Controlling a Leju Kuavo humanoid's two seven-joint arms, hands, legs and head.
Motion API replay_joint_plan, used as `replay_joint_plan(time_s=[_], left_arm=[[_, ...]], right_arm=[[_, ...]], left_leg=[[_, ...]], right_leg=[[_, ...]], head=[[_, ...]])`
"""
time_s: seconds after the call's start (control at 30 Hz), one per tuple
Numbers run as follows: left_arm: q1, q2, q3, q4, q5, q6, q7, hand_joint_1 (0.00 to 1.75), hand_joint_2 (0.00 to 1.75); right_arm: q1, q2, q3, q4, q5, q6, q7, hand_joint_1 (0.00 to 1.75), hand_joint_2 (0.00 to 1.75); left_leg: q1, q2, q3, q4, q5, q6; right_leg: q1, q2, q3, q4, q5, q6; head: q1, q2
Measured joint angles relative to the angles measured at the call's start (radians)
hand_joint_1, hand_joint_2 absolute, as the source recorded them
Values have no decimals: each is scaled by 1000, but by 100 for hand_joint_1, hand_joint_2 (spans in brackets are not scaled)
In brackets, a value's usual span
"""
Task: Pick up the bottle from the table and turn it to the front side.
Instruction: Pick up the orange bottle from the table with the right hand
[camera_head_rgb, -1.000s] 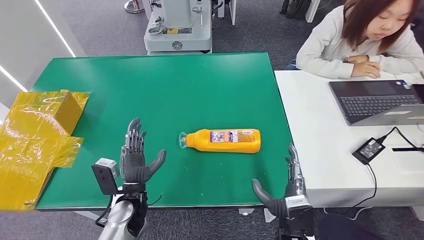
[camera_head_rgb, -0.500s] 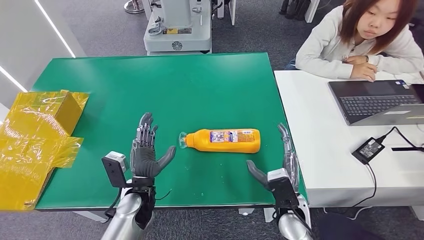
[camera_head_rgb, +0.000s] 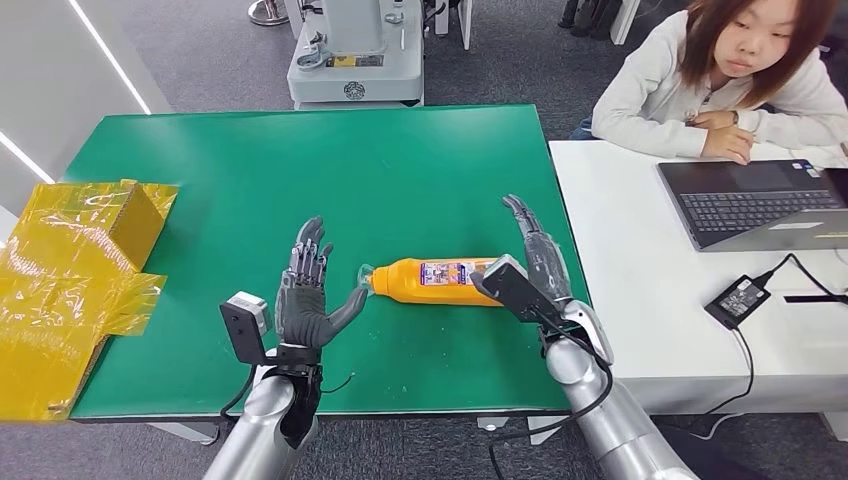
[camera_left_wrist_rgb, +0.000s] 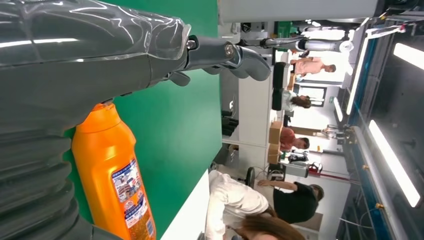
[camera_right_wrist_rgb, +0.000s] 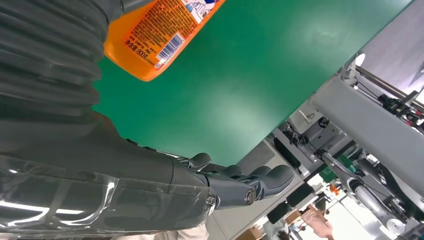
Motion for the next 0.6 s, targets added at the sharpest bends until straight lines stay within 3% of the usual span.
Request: replay_joint_plan(time_s=[0.2, 0.43, 0.6], left_arm=[[-3, 0, 0, 13, 1, 0, -1, 0, 175], [-11, 2, -11, 27, 16, -12, -5, 0, 175], [-35, 2, -22, 42, 24, -20, 1, 0, 175]], right_arm=[[-21, -6, 15, 35, 12, 33, 14, 0, 175], [-152, -21, 126, 194, 101, 330, 98, 0, 175], [-272, -21, 216, 346, 90, 478, 124, 0, 175]], left_leg=[[0, 0, 0, 0, 0, 0], [0, 0, 0, 0, 1, 0], [0, 0, 0, 1, 1, 0]], right_leg=[[0, 0, 0, 0, 0, 0], [0, 0, 0, 0, 1, 0], [0, -1, 0, 1, 1, 0]], head=[[0, 0], [0, 0], [0, 0]])
